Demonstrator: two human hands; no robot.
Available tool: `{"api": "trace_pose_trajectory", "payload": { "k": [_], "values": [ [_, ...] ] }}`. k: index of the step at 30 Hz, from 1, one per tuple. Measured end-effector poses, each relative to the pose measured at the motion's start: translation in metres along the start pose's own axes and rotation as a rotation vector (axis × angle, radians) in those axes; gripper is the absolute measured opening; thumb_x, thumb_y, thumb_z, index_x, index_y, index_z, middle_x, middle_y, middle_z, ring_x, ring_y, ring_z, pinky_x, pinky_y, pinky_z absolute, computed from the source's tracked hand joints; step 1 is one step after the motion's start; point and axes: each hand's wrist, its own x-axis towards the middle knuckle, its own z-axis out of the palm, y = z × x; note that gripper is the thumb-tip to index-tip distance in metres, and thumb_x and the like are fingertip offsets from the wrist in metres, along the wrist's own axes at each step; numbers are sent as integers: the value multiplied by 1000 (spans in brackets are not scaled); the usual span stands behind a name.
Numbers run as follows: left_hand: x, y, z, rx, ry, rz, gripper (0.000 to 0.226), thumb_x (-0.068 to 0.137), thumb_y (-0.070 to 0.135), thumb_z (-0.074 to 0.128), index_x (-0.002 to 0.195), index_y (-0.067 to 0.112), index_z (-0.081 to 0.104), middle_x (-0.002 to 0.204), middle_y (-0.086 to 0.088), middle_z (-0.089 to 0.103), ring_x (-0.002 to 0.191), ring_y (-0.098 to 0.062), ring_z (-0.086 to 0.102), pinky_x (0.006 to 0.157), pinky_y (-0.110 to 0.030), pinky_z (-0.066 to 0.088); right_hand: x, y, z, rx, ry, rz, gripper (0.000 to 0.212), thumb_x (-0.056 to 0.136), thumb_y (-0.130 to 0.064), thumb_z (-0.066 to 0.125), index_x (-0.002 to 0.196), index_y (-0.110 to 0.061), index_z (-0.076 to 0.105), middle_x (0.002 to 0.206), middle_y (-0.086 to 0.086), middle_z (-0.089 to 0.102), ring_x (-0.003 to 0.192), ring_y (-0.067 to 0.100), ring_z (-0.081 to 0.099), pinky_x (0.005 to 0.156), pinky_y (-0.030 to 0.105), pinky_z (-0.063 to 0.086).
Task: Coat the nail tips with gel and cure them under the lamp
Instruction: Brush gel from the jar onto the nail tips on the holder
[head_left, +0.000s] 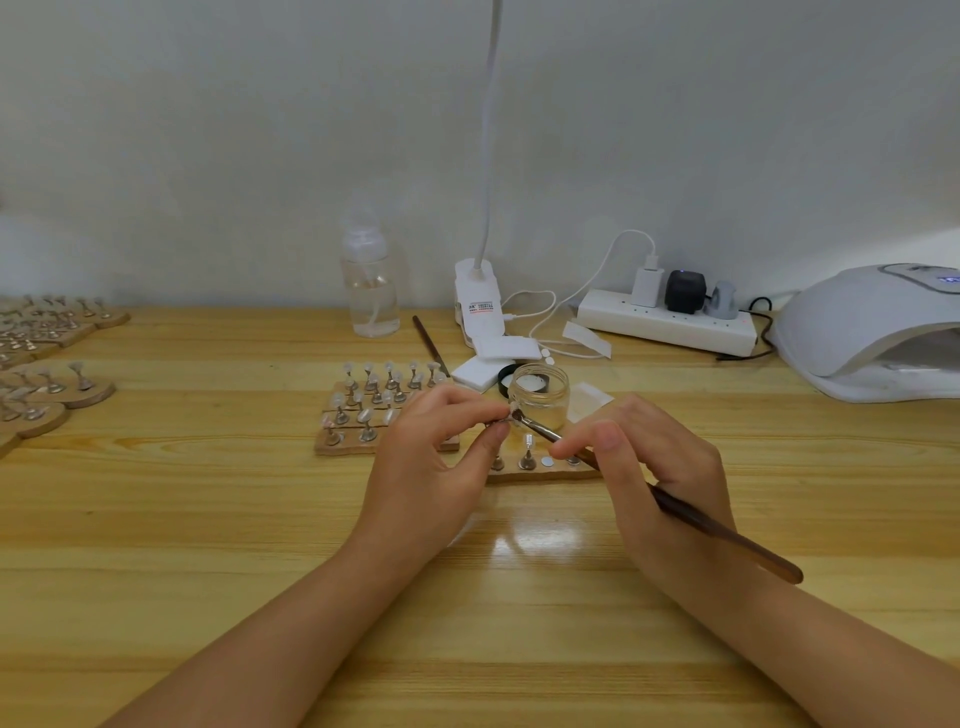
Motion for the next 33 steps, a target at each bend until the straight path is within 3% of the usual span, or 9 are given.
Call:
{"api": "trace_pose_trajectory", "payload": {
  "k": [4,8,12,18,22,26,33],
  "values": [
    [0,0,0,-13,-3,-20,25,78,4,68,90,26,67,83,11,62,85,-6,57,74,-16,44,0,-1,0,8,-6,5,54,98,-38,31,68,-11,68,68,-13,59,65,12,58,64,32,46],
    [1,-1,0,-10,-8,-22,29,78,5,68,88,31,64,82,12,61,85,-5,57,75,-14,44,-1,-2,-2,-1,22,-8,46,92,-20,34,62,-8,66,66,-19,54,61,3,51,66,24,39],
    [0,-1,0,-6,-8,-29,29,77,4,68,88,32,64,82,14,60,87,-3,55,76,-12,42,-1,-2,0,-25,33,-39,53,98,-33,30,69,-8,66,66,-6,61,63,16,56,62,35,44],
    [1,-2,1,7,-6,-20,32,77,5,69,86,35,63,80,15,59,85,-5,56,74,-16,43,-1,1,1,-71,-3,-18,47,98,-38,31,80,-16,68,74,-16,57,70,8,55,68,27,45],
    [0,-3,1,6,-14,-24,23,77,5,69,90,23,70,80,13,60,84,-7,57,73,-17,43,-1,2,2,-49,-5,-4,46,97,-38,33,78,-15,69,72,-13,61,69,9,57,66,32,47],
    [1,-3,1,13,-21,-24,24,78,5,68,91,24,69,82,13,60,85,-8,57,74,-19,44,-1,2,2,-53,3,-7,48,97,-38,33,76,-15,69,68,-9,62,66,12,57,64,37,48],
    [1,-2,0,3,-26,-43,27,78,5,67,89,30,66,82,13,60,85,-6,56,76,-15,43,-1,-1,1,-53,5,11,57,98,-40,29,66,-13,68,68,-22,53,63,7,54,68,27,42]
  ]
}}
